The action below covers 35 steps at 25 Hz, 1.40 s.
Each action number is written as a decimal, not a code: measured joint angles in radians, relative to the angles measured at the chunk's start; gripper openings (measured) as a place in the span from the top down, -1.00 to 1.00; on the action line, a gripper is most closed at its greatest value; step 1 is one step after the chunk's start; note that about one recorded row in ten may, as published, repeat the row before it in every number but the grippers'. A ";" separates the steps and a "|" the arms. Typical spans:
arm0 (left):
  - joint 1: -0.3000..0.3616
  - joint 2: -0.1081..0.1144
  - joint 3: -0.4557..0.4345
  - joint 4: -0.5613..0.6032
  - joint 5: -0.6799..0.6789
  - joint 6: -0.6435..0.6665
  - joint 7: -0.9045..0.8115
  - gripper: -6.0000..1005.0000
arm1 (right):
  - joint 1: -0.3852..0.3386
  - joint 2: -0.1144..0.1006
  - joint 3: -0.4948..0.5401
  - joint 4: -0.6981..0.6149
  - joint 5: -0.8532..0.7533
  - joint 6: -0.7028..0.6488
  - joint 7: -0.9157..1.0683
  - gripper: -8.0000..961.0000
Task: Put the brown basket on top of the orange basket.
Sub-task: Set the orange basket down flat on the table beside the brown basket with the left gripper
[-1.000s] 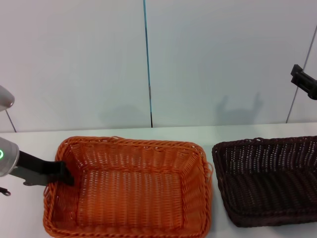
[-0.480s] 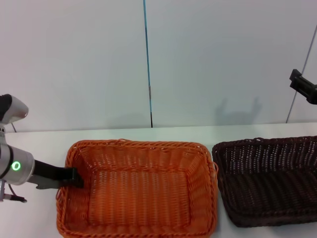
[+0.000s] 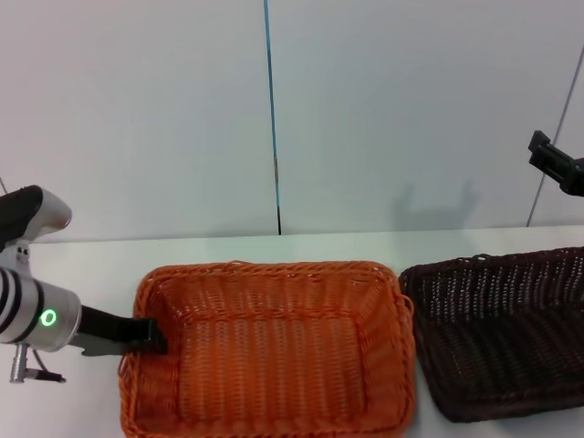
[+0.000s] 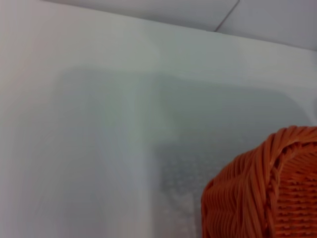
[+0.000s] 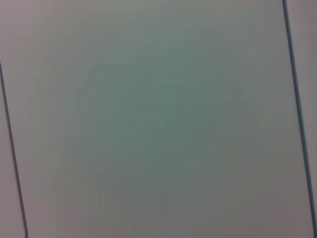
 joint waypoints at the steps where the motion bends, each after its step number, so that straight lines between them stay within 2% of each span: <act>1: 0.007 0.000 0.000 0.000 0.000 0.011 0.000 0.74 | 0.000 0.000 -0.001 0.000 0.000 0.000 0.000 -0.91; 9: 0.038 -0.009 0.013 0.000 0.004 0.089 0.000 0.75 | -0.003 0.002 -0.010 0.003 0.000 0.000 0.000 -0.91; 14: 0.039 -0.009 0.083 0.000 0.006 0.088 0.009 0.76 | -0.006 0.007 -0.012 0.005 0.000 -0.002 0.000 -0.91; 16: 0.039 -0.010 0.155 -0.001 0.006 0.078 0.032 0.76 | -0.007 0.008 -0.015 0.005 0.000 -0.006 0.000 -0.91; 18: 0.038 -0.008 0.177 -0.005 0.011 0.073 0.034 0.76 | -0.008 0.008 -0.021 0.006 0.000 -0.007 0.000 -0.91; 26: 0.041 0.001 0.179 -0.009 0.016 0.078 0.071 0.75 | -0.008 0.008 -0.027 0.006 0.000 -0.007 0.000 -0.91; 35: 0.031 -0.025 0.193 -0.013 0.018 0.088 0.109 0.75 | -0.004 0.008 -0.023 0.000 0.000 -0.009 0.000 -0.91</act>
